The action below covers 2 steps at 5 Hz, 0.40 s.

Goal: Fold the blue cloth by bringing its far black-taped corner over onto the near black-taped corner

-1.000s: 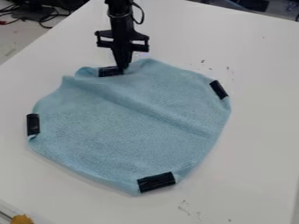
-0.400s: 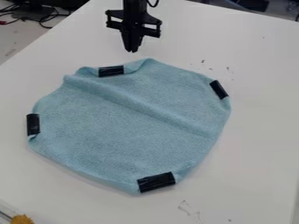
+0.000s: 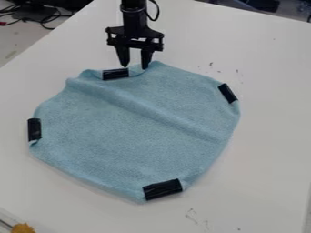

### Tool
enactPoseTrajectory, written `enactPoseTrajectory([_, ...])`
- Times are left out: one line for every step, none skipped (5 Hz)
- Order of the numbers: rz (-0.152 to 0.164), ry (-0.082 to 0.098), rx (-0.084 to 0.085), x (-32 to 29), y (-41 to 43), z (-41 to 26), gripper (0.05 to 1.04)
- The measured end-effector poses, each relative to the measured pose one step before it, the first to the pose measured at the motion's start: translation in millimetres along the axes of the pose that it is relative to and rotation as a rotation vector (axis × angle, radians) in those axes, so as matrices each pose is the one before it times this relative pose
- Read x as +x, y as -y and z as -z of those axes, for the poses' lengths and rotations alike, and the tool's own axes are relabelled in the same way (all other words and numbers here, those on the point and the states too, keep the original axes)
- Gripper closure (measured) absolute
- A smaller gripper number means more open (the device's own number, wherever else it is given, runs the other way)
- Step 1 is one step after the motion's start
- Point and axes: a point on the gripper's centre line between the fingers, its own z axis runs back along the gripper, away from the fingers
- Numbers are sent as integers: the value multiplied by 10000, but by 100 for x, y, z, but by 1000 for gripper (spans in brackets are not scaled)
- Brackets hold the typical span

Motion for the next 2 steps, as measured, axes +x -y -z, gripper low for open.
enactPoseTrajectory([-74,-2,-41,489,-503,524,82])
enactPoseTrajectory([-132,-95,57,470,-868,692,77])
